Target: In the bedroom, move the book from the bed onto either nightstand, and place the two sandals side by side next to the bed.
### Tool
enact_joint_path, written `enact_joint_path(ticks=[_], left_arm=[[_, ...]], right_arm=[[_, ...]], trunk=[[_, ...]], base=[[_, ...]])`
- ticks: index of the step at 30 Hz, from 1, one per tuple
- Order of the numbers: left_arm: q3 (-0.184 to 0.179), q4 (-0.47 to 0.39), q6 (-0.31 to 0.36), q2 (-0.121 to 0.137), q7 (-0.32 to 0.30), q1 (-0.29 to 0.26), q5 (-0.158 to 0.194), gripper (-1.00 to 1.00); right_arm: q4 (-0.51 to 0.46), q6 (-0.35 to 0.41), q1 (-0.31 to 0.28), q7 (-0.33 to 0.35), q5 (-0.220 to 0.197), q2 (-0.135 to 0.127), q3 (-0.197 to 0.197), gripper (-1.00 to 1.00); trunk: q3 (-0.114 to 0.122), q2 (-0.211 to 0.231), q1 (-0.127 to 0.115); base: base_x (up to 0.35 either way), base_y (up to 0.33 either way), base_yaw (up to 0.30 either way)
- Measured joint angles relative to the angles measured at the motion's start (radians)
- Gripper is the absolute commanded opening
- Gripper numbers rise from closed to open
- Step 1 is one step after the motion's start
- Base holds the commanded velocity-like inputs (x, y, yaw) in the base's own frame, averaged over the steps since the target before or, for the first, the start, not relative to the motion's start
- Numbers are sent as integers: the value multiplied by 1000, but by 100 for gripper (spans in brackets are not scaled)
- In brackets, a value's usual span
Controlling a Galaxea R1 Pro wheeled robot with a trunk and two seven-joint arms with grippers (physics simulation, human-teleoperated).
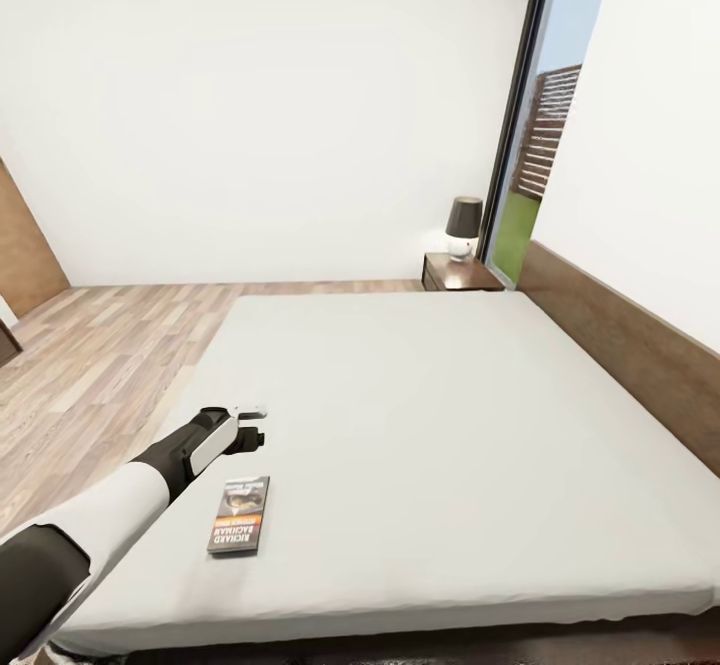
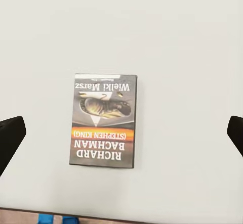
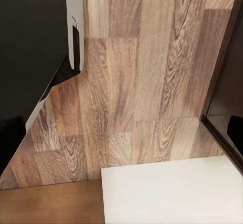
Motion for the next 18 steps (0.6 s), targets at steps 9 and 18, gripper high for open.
enact_joint_path(ticks=[9,18], left_arm=[[2,1,0,32,-35,0,1,100],[5,3,-22,118,-160,-1,1,100]], right_arm=[[0,0,2,0,0,0,0,100],[0,0,4,0,0,0,0,100]], trunk=[[-15,0,0],[-30,0,0]], base=[[0,0,0],[0,0,0]])
